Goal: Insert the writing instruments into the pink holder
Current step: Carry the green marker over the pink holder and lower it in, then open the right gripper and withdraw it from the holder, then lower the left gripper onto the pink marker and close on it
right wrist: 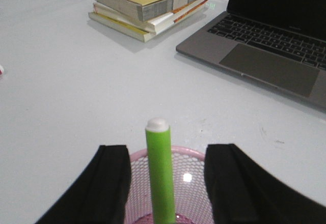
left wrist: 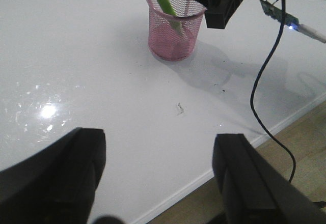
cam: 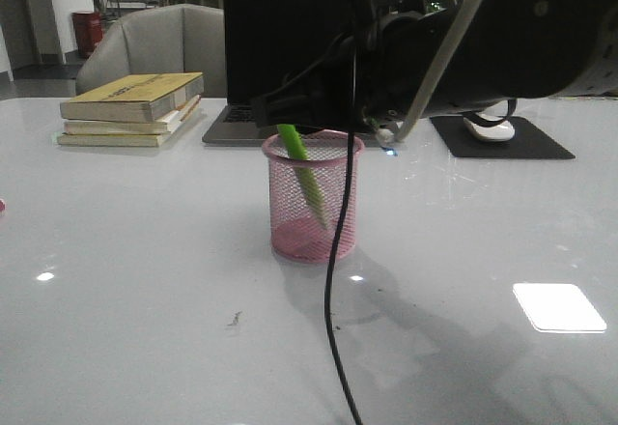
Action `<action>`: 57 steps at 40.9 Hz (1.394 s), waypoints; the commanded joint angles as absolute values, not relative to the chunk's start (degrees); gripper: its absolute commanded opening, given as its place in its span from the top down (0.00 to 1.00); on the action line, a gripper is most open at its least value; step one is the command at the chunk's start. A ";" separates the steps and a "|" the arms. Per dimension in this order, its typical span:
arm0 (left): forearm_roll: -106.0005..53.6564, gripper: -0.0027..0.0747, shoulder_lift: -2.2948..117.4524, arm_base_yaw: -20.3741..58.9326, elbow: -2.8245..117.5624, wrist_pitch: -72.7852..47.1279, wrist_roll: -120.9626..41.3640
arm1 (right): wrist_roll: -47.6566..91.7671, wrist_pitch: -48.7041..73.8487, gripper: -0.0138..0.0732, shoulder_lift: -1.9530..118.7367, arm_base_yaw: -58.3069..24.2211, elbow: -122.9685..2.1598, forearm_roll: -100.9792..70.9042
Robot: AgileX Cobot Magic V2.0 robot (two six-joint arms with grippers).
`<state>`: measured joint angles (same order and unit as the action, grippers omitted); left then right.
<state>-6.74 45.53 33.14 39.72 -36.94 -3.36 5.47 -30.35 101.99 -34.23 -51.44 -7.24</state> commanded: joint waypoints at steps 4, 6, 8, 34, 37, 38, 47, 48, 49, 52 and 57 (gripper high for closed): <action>-7.51 0.31 45.45 33.40 41.51 -32.77 -3.37 | 6.97 -18.26 0.29 89.49 -33.81 -54.21 -6.52; -7.51 0.31 45.45 33.40 41.51 -32.77 -3.37 | 9.17 -7.06 0.29 85.50 -33.02 -56.12 -6.52; -7.51 0.31 45.45 33.40 41.51 -32.77 -3.37 | 10.93 5.45 0.29 81.71 -31.92 -59.00 -6.52; -7.09 0.31 45.45 33.40 41.51 -36.30 -3.37 | 1.40 41.96 0.29 52.66 -29.12 -49.14 -0.83; -6.85 0.31 45.45 33.40 41.51 -37.36 -3.37 | 1.40 41.91 0.29 50.89 -29.12 -47.15 -0.83; -6.85 0.31 45.45 33.40 41.51 -37.70 -3.37 | 1.40 41.91 0.30 50.37 -29.12 -46.65 -0.83; -5.63 0.31 45.74 31.44 41.90 -39.42 -1.74 | 1.40 43.40 0.29 49.61 -29.12 -45.95 -0.83; -5.04 0.31 46.02 30.51 42.02 -39.66 -0.87 | 1.40 43.48 0.29 49.61 -29.12 -45.95 -0.83; -4.45 0.31 46.36 30.00 42.26 -40.11 -0.55 | 1.40 43.48 0.29 49.61 -29.12 -45.95 -0.83; -3.16 0.31 47.73 26.63 43.25 -41.84 -0.32 | 1.40 43.48 0.29 49.61 -29.12 -45.95 -0.83; -2.31 0.31 51.52 19.47 45.72 -43.39 -0.35 | 1.40 43.48 0.29 49.61 -29.12 -45.95 -0.83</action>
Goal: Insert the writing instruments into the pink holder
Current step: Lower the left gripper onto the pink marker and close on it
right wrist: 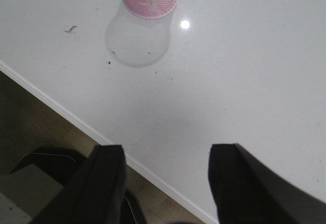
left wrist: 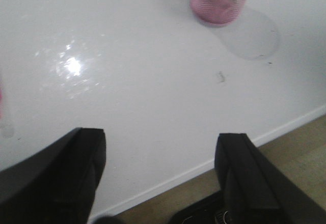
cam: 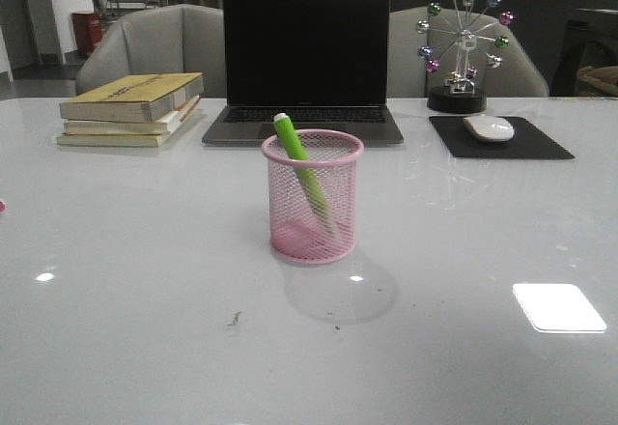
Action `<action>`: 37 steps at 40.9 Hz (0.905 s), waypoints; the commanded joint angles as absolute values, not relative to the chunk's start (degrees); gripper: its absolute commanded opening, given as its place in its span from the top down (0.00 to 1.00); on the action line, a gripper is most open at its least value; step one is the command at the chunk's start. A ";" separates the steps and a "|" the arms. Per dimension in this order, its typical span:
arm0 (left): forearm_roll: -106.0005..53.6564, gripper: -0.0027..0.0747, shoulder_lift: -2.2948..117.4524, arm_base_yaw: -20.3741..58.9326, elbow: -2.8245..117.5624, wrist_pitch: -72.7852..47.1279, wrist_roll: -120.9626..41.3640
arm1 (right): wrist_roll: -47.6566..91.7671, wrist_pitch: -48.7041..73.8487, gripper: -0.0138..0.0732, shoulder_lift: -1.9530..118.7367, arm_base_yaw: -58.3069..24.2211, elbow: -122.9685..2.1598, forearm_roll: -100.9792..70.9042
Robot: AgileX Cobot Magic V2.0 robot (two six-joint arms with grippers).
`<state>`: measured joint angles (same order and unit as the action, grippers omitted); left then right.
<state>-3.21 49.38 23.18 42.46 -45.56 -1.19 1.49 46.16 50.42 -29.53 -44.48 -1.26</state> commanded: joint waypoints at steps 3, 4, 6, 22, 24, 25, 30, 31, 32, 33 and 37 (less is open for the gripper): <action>-1.72 0.31 54.74 14.24 47.29 -43.54 -0.35 | 1.40 43.48 0.29 49.61 -29.12 -45.95 -0.83; -1.30 0.31 56.18 12.86 47.97 -43.44 -0.35 | 1.40 43.48 0.29 49.61 -29.12 -45.95 -0.83; -0.51 0.31 58.91 9.44 49.03 -43.44 -0.35 | 1.40 43.48 0.29 49.61 -29.12 -45.95 -0.83; -1.04 0.31 84.03 -2.86 61.61 -43.17 -1.12 | 1.40 43.42 0.29 49.61 -29.12 -45.95 -0.83; -1.34 0.31 86.75 -3.56 63.53 -43.17 -1.38 | 1.40 43.42 0.29 49.61 -29.12 -45.95 -0.83; -1.45 0.31 88.08 -3.68 64.35 -43.17 -1.38 | 1.40 43.42 0.29 49.61 -29.12 -45.95 -0.83; -1.56 0.31 94.89 -3.91 69.21 -43.06 -2.86 | 1.40 43.42 0.29 49.61 -29.12 -45.95 -0.83; -1.55 0.31 95.98 -3.91 70.09 -43.06 -2.88 | 1.40 43.42 0.29 49.61 -29.12 -45.95 -0.83; -1.58 0.31 97.40 -3.91 70.98 -43.06 -2.88 | 1.40 43.42 0.29 49.61 -29.12 -45.95 -0.83; -1.73 0.31 98.47 -3.91 72.18 -43.06 -2.88 | 1.40 43.42 0.29 49.61 -29.12 -45.95 -0.83; -2.00 0.31 103.10 -3.91 76.46 -43.72 -2.97 | 1.40 43.42 0.29 49.61 -29.12 -45.95 -0.83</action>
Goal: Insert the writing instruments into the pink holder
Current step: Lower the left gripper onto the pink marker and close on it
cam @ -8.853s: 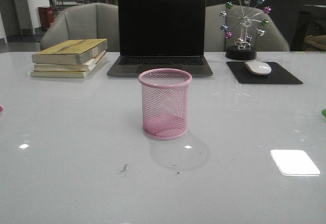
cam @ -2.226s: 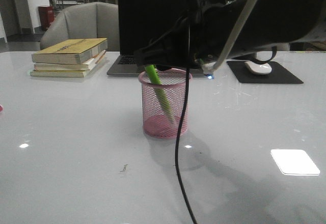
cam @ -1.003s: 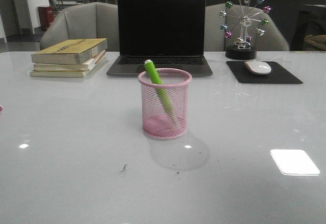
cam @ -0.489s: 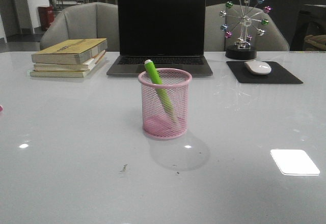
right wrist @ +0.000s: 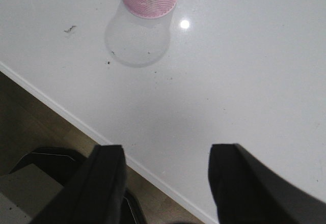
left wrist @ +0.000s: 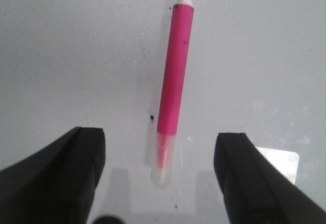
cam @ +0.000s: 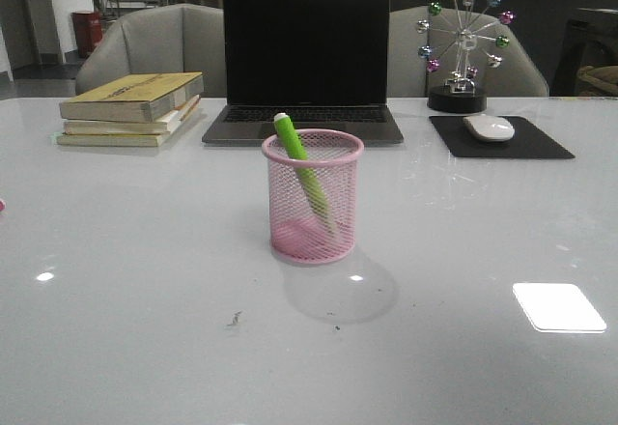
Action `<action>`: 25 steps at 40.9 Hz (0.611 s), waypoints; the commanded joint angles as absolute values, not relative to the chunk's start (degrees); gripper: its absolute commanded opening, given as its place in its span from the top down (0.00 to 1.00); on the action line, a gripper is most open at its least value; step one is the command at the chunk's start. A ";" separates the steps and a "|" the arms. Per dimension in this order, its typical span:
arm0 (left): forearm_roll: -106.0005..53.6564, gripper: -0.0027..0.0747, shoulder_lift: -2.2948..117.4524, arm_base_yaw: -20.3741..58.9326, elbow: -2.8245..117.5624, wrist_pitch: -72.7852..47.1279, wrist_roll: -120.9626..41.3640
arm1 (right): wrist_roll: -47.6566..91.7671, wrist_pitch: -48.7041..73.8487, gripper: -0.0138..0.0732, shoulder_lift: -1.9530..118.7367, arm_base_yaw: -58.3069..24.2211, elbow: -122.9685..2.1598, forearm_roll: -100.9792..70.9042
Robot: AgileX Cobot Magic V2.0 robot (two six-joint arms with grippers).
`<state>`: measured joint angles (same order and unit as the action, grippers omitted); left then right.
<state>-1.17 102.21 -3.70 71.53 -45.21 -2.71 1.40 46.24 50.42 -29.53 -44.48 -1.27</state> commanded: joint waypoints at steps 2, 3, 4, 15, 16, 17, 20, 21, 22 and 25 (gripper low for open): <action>-2.26 0.31 104.84 -3.91 78.06 -43.87 -3.52 | 1.40 43.42 0.29 49.61 -29.12 -45.95 -0.83; -2.88 0.31 105.92 -3.91 79.07 -44.08 -4.19 | 1.40 43.42 0.29 49.61 -29.12 -45.95 -0.83; -3.18 0.31 106.67 -3.91 79.80 -44.09 -4.36 | 1.40 43.42 0.29 49.61 -29.12 -45.95 -0.83; -3.36 0.31 113.16 -3.91 85.29 -44.57 -5.72 | 1.40 43.42 0.29 49.61 -29.12 -45.95 -0.83; -3.36 0.31 113.41 -3.91 85.50 -44.57 -5.72 | 1.40 43.42 0.29 49.61 -29.12 -45.95 -0.83; -3.36 0.31 113.91 -3.91 85.76 -44.57 -5.72 | 1.40 43.42 0.29 49.61 -29.12 -45.95 -0.83; -3.36 0.31 114.53 -3.91 86.18 -44.17 -5.92 | 1.40 43.42 0.29 49.61 -29.12 -45.95 -0.83; -3.36 0.31 114.64 -3.91 86.27 -44.02 -5.92 | 1.40 43.42 0.29 49.61 -29.12 -45.95 -0.83; -3.36 0.31 114.77 -3.91 86.31 -43.76 -5.92 | 1.40 43.42 0.29 49.61 -29.12 -45.95 -0.83; -3.36 0.31 115.31 -3.91 86.52 -43.15 -5.92 | 1.40 43.42 0.29 49.61 -29.12 -45.95 -0.83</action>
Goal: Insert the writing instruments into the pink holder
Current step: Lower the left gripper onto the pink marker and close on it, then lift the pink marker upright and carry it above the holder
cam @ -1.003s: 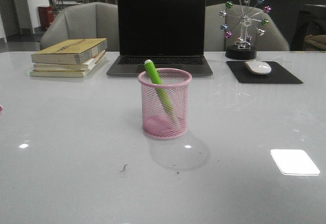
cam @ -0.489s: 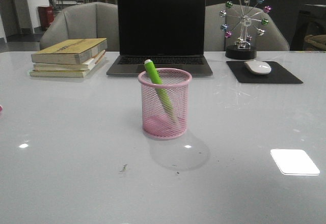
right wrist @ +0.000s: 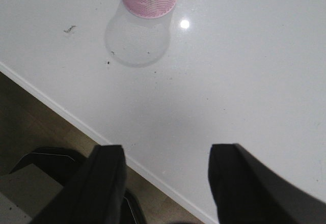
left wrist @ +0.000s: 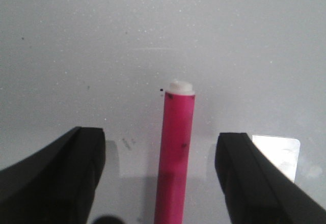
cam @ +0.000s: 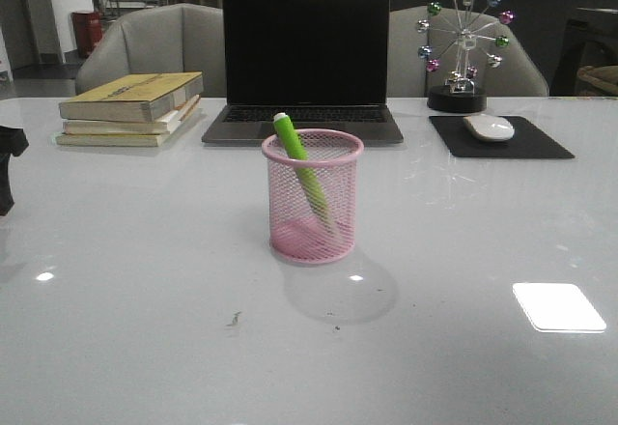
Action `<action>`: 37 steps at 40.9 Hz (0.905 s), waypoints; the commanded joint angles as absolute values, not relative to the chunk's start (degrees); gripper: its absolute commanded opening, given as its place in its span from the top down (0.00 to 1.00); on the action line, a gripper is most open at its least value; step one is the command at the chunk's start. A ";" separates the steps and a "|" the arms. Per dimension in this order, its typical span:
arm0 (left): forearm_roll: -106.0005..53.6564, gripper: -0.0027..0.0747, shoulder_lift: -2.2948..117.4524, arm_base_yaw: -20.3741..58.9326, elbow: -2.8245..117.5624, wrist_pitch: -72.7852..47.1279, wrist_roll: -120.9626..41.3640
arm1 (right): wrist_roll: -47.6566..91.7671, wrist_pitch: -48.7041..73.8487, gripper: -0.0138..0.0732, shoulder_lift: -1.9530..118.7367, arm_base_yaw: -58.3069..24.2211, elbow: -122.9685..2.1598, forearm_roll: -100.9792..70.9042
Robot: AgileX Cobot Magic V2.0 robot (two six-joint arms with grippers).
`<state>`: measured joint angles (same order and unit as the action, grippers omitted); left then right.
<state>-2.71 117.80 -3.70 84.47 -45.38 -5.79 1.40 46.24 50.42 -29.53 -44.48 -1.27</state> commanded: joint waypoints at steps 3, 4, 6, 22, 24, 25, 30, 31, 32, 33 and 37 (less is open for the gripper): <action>-3.44 0.31 115.93 -3.91 86.64 -43.05 -5.92 | 1.40 43.42 0.29 49.61 -29.12 -45.95 -0.83; -3.44 0.31 116.24 -3.91 86.93 -43.05 -6.03 | 1.40 43.42 0.29 49.61 -29.12 -45.95 -0.83; -3.48 0.31 116.61 -3.91 87.32 -43.46 -6.15 | 1.40 43.42 0.29 49.61 -29.12 -45.95 -0.83; -5.31 0.63 118.12 -3.91 88.94 -46.75 -7.41 | 1.40 43.41 0.29 49.61 -29.12 -45.95 -0.83; -5.31 0.67 118.12 -3.91 88.94 -46.98 -7.41 | 1.40 43.41 0.29 49.61 -29.12 -45.95 -0.83; -5.31 0.70 118.12 -3.91 88.94 -47.14 -7.41 | 1.40 43.41 0.29 49.61 -29.12 -45.95 -0.83; -5.44 0.81 117.47 -3.91 88.94 -47.23 -7.41 | 1.40 43.41 0.29 49.61 -29.12 -45.95 -0.83; -5.44 0.83 117.12 -3.91 88.94 -47.09 -7.41 | 1.40 43.41 0.29 49.61 -29.12 -45.95 -0.83; -5.62 0.84 116.67 -3.91 88.67 -46.95 -7.41 | 1.40 43.41 0.29 49.61 -29.12 -45.95 -0.83; -5.94 0.85 116.11 -3.91 88.36 -46.44 -7.41 | 1.40 43.41 0.29 49.61 -29.12 -45.95 -0.83; -8.40 0.85 112.10 -3.91 85.31 -42.85 -8.27 | 1.40 43.36 0.29 49.61 -29.12 -45.95 -0.83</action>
